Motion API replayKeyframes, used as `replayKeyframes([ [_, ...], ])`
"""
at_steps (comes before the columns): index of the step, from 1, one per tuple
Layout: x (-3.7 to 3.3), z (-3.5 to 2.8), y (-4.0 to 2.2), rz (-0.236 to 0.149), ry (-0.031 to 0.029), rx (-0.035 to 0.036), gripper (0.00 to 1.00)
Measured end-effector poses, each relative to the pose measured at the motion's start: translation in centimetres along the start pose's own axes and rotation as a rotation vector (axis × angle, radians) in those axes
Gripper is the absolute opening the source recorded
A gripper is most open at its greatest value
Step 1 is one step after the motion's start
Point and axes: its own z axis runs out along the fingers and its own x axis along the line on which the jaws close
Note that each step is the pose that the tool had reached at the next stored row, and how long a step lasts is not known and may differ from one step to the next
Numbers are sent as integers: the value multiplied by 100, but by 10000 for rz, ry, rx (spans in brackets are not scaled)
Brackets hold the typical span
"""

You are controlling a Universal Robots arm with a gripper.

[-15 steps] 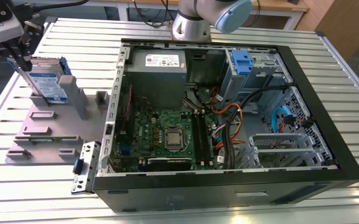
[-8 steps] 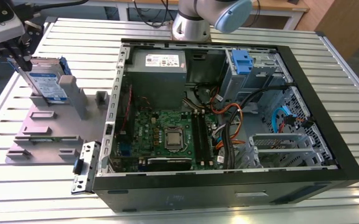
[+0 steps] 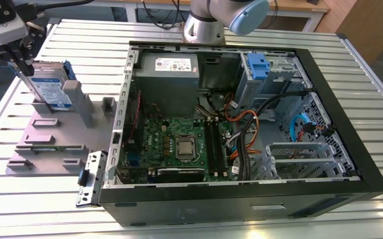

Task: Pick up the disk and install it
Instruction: 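Pick up the disk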

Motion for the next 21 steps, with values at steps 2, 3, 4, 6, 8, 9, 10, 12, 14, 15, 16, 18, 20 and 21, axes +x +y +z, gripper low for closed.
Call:
replayKeyframes([
  [2, 0, 0, 0, -56, 2, 1, 11],
  [3, 0, 0, 0, -87, 3, 1, 11],
  [4, 0, 0, 0, -115, 4, 1, 11],
  [6, 0, 0, 0, -172, 6, 1, 11],
  [8, 0, 0, 0, -231, 8, 2, 11],
  [9, 0, 0, 0, -260, 8, 2, 11],
  [10, 0, 0, 0, -292, 9, 2, 11],
  [12, 0, 0, 0, -351, 11, 3, 11],
  [14, 0, 0, 0, -407, 14, 3, 11],
  [15, 0, 0, 0, -436, 15, 4, 11],
  [16, 0, 0, 0, -464, 16, 4, 11],
  [18, 0, 0, 0, -521, 18, 5, 11],
  [20, 0, 0, 0, -579, 19, 5, 11],
  [21, 0, 0, 0, -607, 21, 5, 11],
])
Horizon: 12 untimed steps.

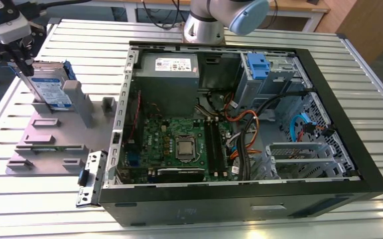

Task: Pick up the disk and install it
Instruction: 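Pick up the disk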

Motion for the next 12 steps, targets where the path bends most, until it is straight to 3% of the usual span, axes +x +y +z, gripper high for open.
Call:
replayKeyframes([
  [12, 0, 0, 0, -337, 11, 2, 11],
])
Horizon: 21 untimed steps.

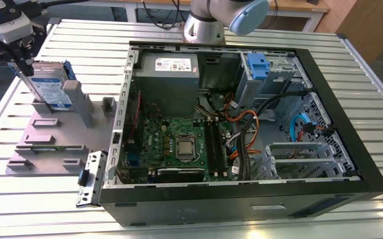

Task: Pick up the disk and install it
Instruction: 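Pick up the disk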

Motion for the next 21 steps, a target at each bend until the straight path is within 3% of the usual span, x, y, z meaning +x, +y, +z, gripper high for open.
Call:
replayKeyframes([
  [21, 0, 0, 0, -595, 20, 5, 11],
])
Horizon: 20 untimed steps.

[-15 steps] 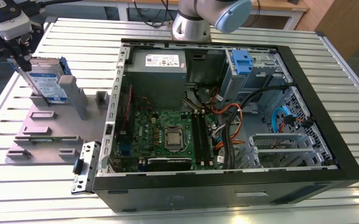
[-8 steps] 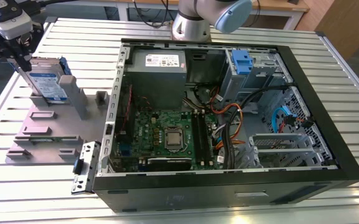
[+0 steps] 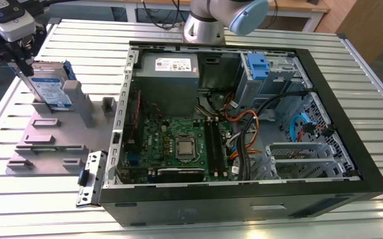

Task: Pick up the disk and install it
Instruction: 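Pick up the disk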

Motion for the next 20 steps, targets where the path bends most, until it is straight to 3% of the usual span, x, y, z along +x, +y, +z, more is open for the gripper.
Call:
replayKeyframes([
  [20, 0, 0, 0, -584, 20, 5, 11],
])
